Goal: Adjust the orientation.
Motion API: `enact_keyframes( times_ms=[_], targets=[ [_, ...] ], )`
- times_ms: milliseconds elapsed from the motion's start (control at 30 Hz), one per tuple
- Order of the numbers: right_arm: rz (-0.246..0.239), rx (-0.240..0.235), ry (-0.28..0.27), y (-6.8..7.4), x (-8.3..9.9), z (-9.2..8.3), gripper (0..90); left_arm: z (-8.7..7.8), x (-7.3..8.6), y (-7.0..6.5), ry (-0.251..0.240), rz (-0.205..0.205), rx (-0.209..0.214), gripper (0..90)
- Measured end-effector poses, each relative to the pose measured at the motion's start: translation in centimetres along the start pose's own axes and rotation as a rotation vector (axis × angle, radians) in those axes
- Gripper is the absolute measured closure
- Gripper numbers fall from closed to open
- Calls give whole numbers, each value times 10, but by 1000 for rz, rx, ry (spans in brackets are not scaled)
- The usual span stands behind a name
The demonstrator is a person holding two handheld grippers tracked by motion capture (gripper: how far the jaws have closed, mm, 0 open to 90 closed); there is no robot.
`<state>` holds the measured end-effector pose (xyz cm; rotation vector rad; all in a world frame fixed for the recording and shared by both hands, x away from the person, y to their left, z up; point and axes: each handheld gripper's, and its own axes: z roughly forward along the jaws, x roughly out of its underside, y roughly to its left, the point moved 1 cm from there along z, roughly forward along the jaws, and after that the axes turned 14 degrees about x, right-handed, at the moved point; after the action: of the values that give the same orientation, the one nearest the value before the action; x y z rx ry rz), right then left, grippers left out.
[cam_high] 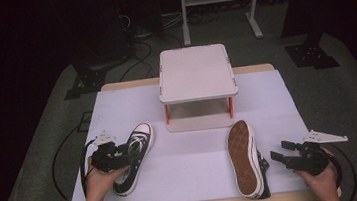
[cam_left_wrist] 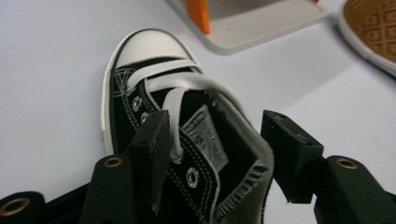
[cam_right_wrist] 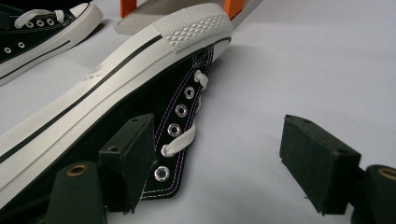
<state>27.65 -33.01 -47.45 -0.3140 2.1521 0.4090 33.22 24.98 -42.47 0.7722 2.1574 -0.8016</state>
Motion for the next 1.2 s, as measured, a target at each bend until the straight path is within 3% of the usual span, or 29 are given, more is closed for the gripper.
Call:
enact_keyframes(
  times_ms=[200,267,500,700,933,1067,1200],
  targets=[
    [-6,-3,4,1,0,1,261,6,-1,3,21,-43,-34,431],
    [-6,-4,6,1,0,1,263,7,-1,3,35,-38,-47,439],
    [-7,-8,10,1,0,2,263,8,-4,5,60,-64,-56,549],
    [-7,-10,12,1,0,2,263,8,-3,7,67,-78,-33,672],
    [-9,-11,15,1,0,3,264,7,-2,14,58,-102,9,737],
    [-9,-11,18,1,0,3,265,5,0,18,29,-147,45,748],
    [-10,-11,17,1,0,3,265,1,3,27,-24,-225,106,750]
  ],
)
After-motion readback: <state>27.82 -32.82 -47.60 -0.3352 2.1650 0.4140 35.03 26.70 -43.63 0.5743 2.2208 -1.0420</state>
